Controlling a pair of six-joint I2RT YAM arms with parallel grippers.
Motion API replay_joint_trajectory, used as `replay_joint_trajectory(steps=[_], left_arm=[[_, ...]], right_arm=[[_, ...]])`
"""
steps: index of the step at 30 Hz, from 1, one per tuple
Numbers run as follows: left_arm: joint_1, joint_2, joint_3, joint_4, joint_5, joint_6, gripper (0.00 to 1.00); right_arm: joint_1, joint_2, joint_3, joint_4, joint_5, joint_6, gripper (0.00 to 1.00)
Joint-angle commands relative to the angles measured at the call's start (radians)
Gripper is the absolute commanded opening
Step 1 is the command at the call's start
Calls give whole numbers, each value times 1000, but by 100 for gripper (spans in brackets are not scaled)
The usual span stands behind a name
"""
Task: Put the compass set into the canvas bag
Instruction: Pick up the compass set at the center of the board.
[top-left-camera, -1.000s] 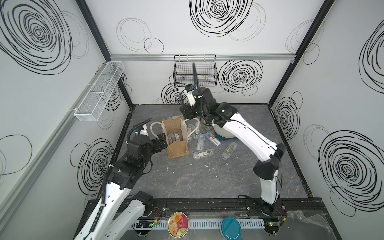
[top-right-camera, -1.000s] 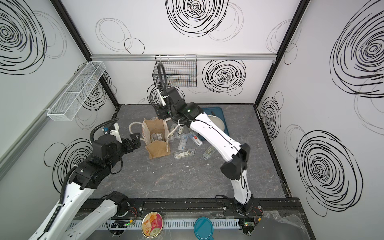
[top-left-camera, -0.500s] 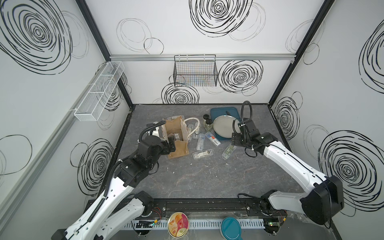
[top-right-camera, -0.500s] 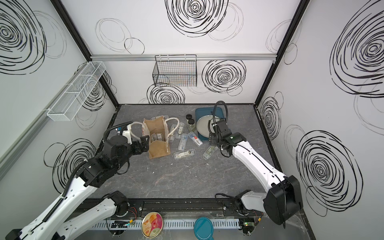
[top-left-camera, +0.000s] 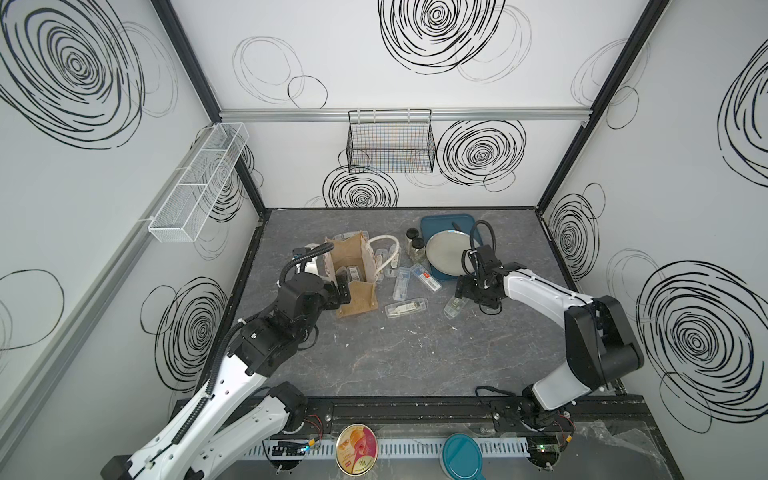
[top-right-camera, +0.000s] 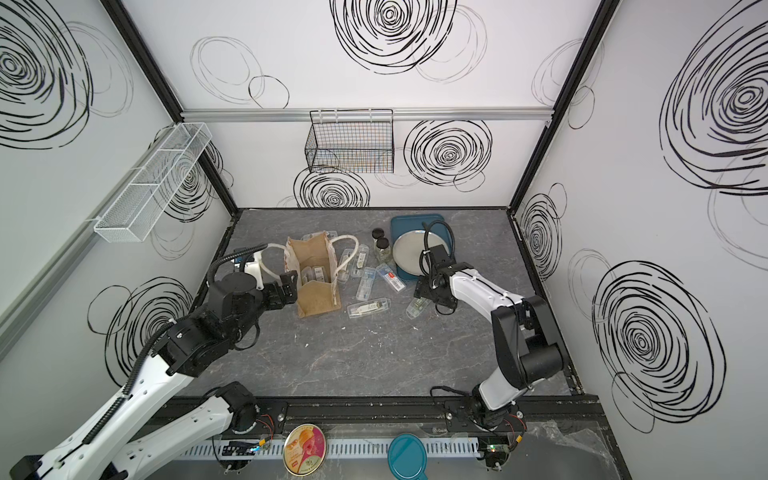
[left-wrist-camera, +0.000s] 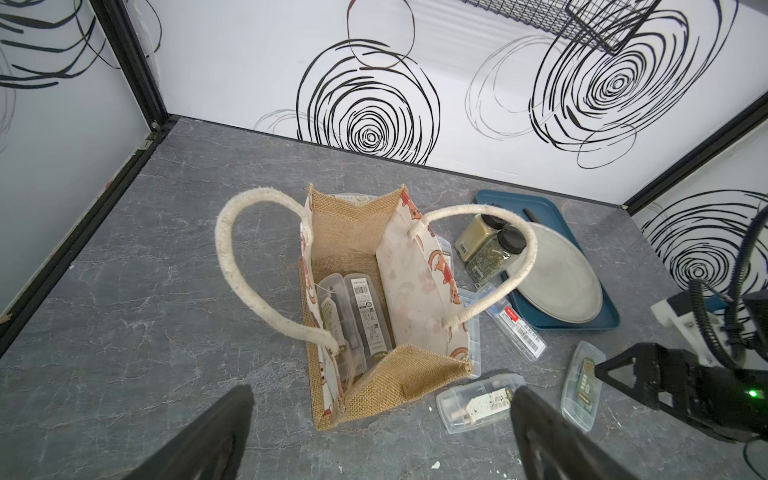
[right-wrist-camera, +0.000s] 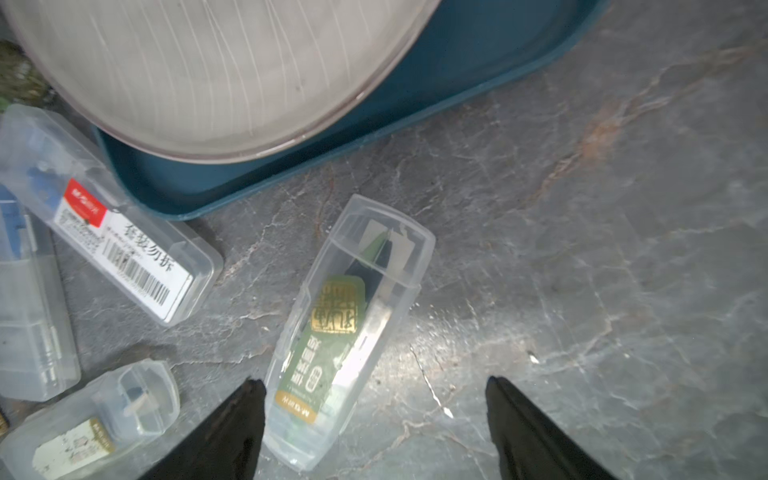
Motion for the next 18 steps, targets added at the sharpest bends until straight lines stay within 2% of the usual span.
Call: replay_joint_trajectory(steps=[1,7,18], left_arm=[[-5,-4,19,5,-33,-5,99],[-5,2,8,3,-49,1,99],[-5,41,13,16,-50,17,99]], right_arm=[[2,47,51,7,-29,4,87],[10,132,80,-21,-18,-7,87],[39,193,58,-5,-25,-33,74]])
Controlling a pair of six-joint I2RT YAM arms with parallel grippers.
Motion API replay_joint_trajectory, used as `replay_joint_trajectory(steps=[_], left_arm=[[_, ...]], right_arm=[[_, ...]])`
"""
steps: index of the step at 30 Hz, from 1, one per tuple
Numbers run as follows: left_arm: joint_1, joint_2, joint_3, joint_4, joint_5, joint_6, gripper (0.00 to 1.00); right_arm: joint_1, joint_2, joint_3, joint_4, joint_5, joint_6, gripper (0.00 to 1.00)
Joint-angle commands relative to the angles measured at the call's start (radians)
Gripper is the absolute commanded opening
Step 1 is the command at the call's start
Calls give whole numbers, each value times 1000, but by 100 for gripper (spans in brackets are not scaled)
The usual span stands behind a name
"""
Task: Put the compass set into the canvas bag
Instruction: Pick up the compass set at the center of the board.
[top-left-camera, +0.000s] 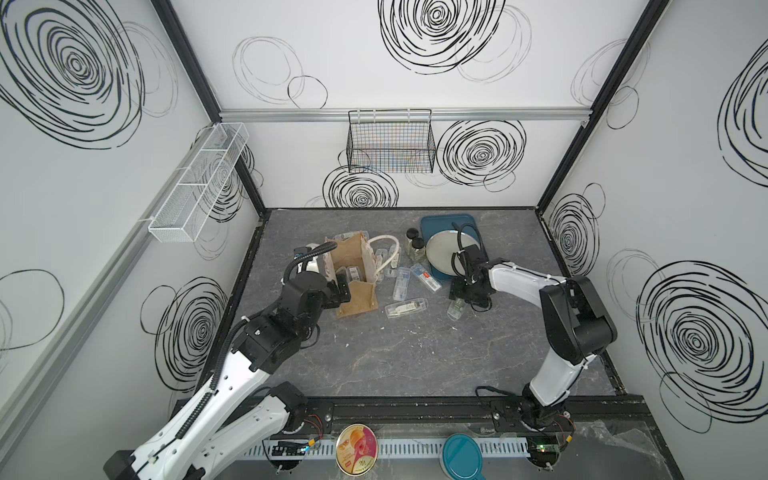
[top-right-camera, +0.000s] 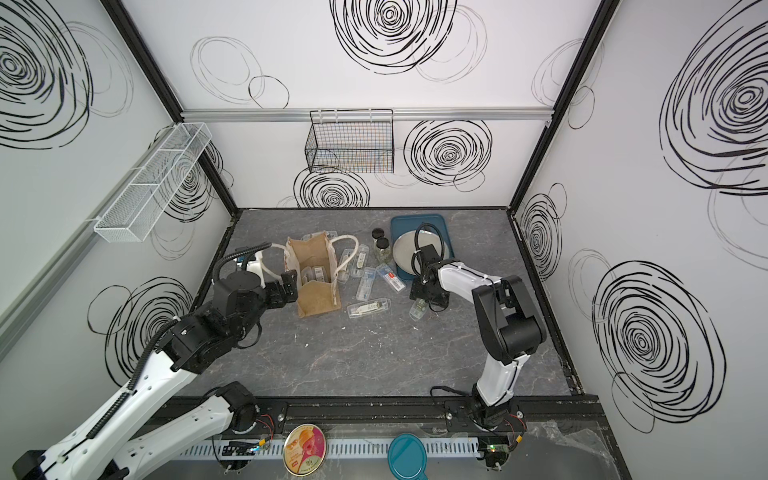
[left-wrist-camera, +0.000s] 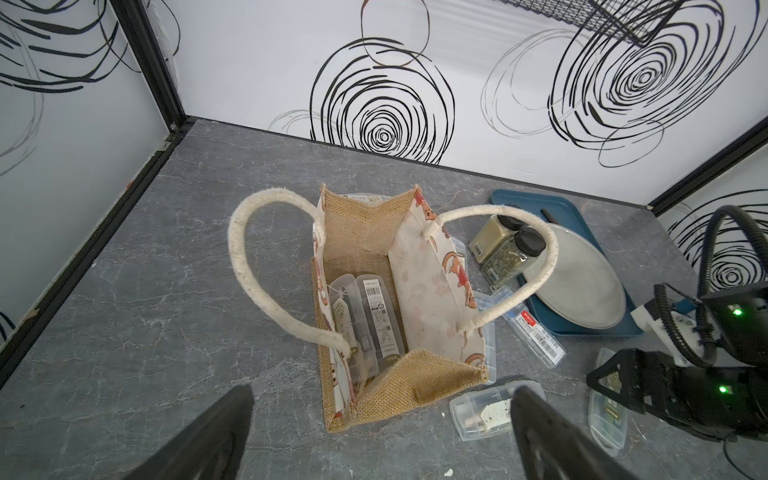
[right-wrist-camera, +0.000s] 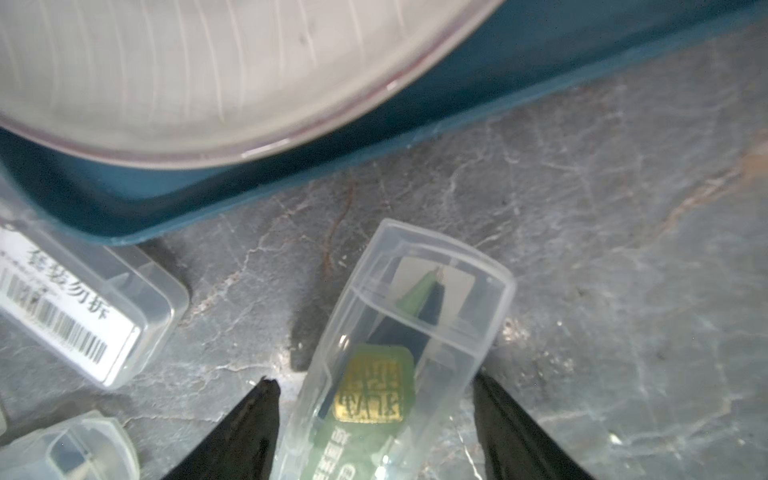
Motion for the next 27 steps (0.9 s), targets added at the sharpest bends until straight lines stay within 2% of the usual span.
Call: replay_joint_trajectory(steps=[1,5,9,13,16,22,27], left_arm=[[-4,10,15,17,-16,16,99],[-4,2,10,21,-16,16,99],[-4,-17,0,24,-16,14,99],[-4,-28,-2,16,-18,18,99],[-2,-36,-2,19,-23,22,99],[11,-48,-1,18,-15,24,99],[31,-44,-1,15,15,27,99]], right_arm=[[15,45,-8,-11,-11,-8,71],[18,32,-28,-24,0,-21,64],[17,19,-49,-42,10,-41,62],[18,24,-57,-65,25,-57,72],[18,48,-41,-68,27,-66,73],[22,89,-15,-79,19,-64,62],[25,42,-53,-94,49,-61,53]])
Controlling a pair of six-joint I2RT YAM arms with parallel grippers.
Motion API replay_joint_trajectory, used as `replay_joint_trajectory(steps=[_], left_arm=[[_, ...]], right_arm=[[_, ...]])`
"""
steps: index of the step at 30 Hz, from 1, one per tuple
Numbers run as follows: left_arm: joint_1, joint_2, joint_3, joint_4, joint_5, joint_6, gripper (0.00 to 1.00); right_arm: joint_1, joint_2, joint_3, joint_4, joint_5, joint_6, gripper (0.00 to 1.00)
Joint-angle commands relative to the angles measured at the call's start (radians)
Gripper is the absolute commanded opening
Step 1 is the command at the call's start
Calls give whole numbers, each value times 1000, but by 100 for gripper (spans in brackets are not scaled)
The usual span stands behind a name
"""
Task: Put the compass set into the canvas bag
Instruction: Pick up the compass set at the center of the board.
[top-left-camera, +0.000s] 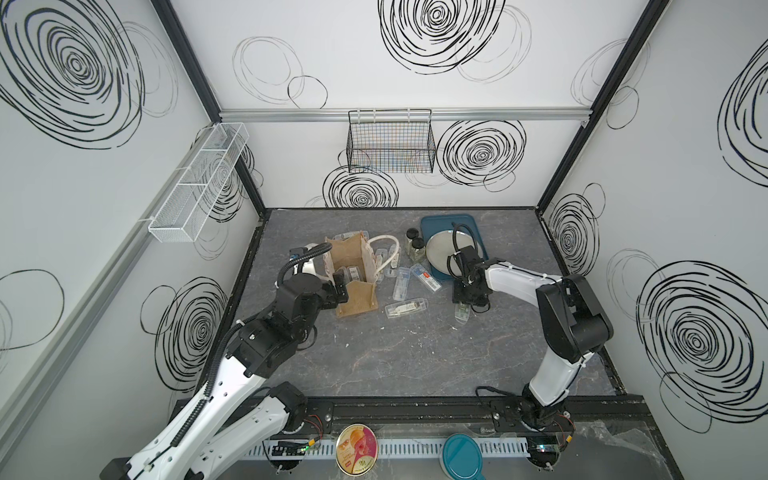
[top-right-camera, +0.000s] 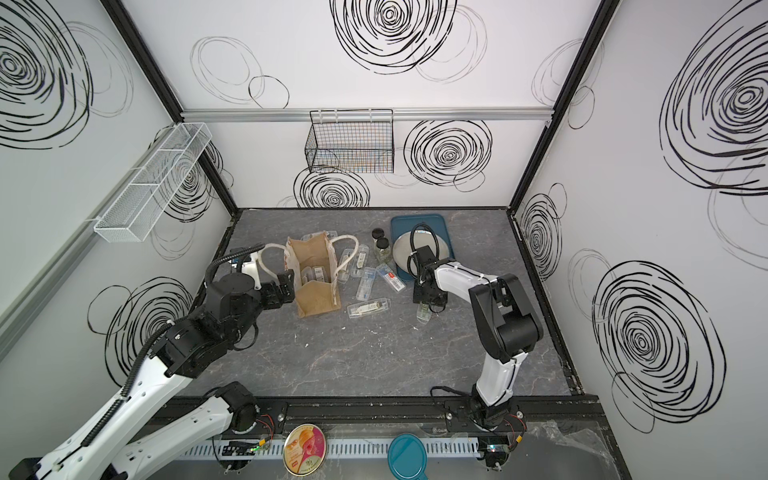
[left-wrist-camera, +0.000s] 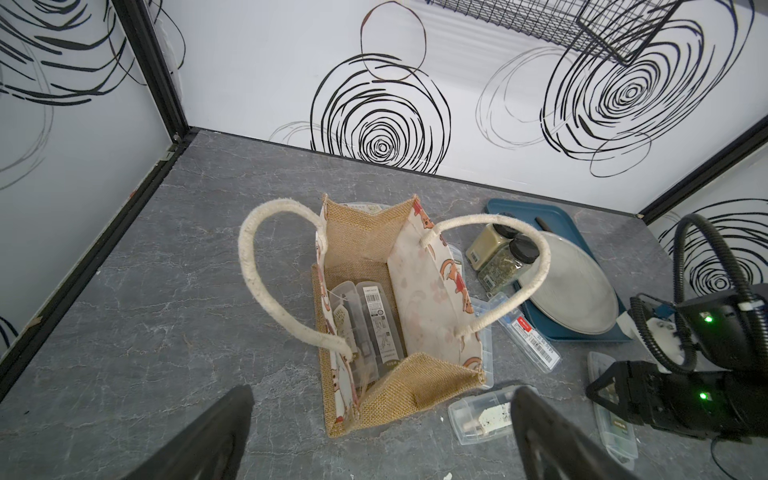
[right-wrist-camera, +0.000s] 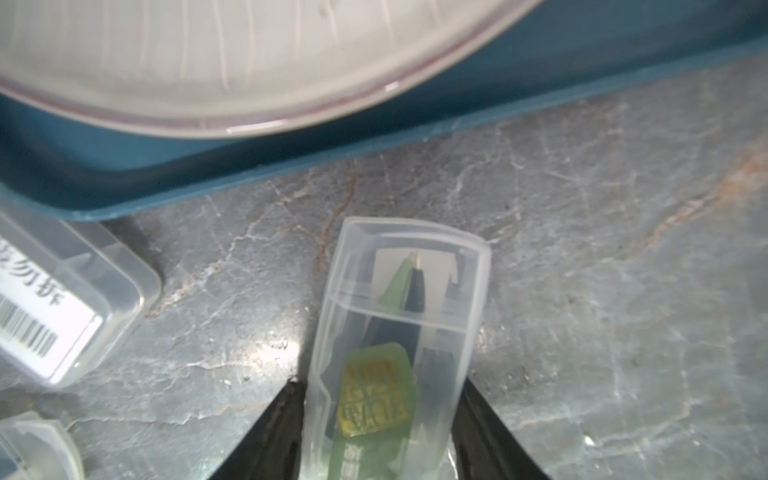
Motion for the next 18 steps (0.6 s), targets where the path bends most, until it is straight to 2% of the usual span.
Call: replay_joint_trajectory(steps=[1,7,10,13,18], left_arm=[[12,3,3,11,15,18,99],[20,20,35,14,27,23,99],[61,14,43,23,71,3,99],[155,4,44,21,143,-24,99],[406,-19,13,37,342,-71,99]], right_arm=[[6,8,-72,-71,-6,9,51],[22,-150,-104,-106,15,20,49],[60,-234,-58,-155,54,2,49],[112,-290,46,-222,108,-21,49],[196,-295,281,-251,108,-110,48]])
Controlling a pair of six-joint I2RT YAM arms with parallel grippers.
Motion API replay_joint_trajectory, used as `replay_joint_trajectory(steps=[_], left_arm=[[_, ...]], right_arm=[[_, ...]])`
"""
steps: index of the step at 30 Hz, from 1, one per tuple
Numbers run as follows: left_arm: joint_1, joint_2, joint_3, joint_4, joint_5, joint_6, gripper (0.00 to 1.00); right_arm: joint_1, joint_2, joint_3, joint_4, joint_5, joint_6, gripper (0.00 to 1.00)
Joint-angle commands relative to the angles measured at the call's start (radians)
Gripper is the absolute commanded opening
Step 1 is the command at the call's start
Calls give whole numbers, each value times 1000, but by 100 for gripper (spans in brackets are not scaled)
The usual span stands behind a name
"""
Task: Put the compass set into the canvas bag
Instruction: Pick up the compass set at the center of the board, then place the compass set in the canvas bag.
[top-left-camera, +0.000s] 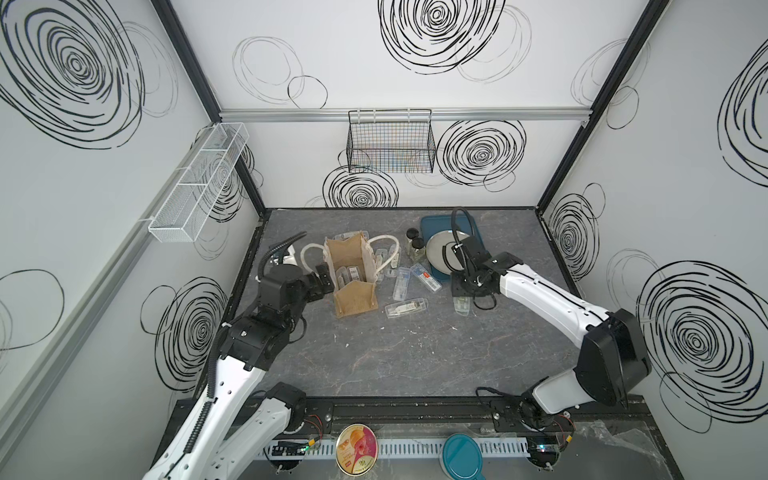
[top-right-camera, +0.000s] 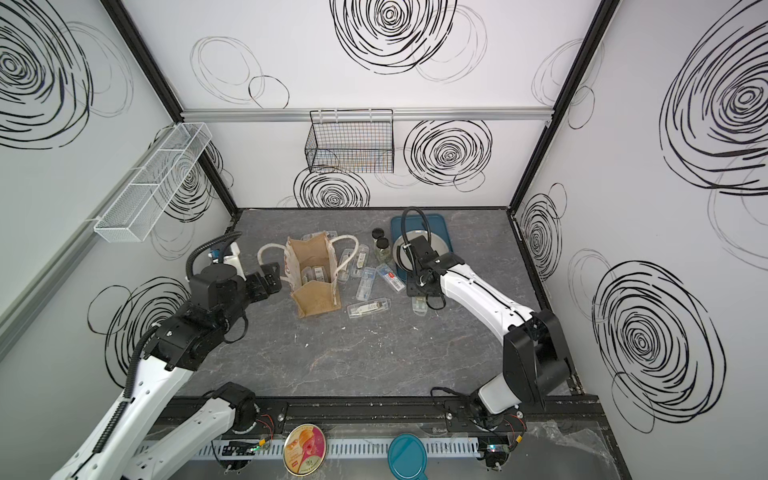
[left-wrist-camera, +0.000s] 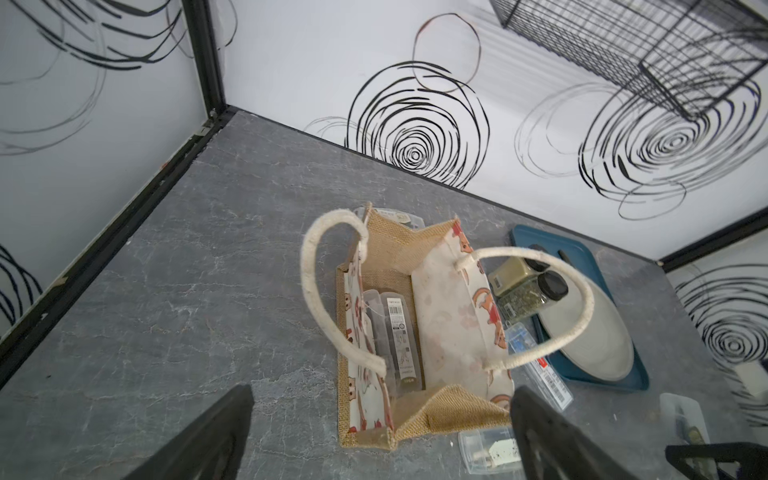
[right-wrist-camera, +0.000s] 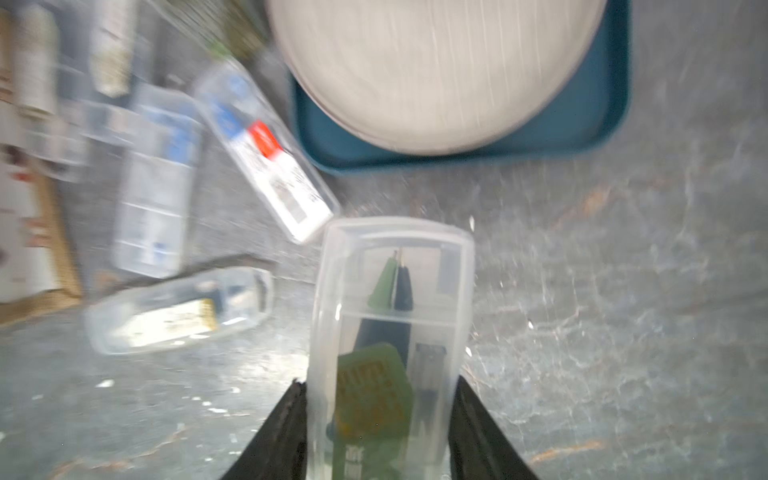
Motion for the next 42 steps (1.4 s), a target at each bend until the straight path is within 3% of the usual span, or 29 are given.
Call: replay_joint_trajectory(steps=[1,3,7,17,20,34,42], left_arm=[[128,-20,-5,39,176,-48,99],[185,-26,-21,41,230,-55,99],[201,-36,-31,29,241,-52,99],[177,-58,-33,20,212,-36,99],[176,-71,-35,9,192,-26,99],[170,-85,-43,-9,187,-18,99],[146,-63,-27,6,188,-40,99]], right_arm=[[61,-10,138,-34,38,-86,49],[112,16,226,2,48,-125,49],[199,129,406,68,15,-222,49],[361,656,1005,42,-17,-407,49],[379,776,1114,24,23,-441,49],[374,953,1113,30,-28,-398,54],[363,900,1119,44,-36,-363,76]])
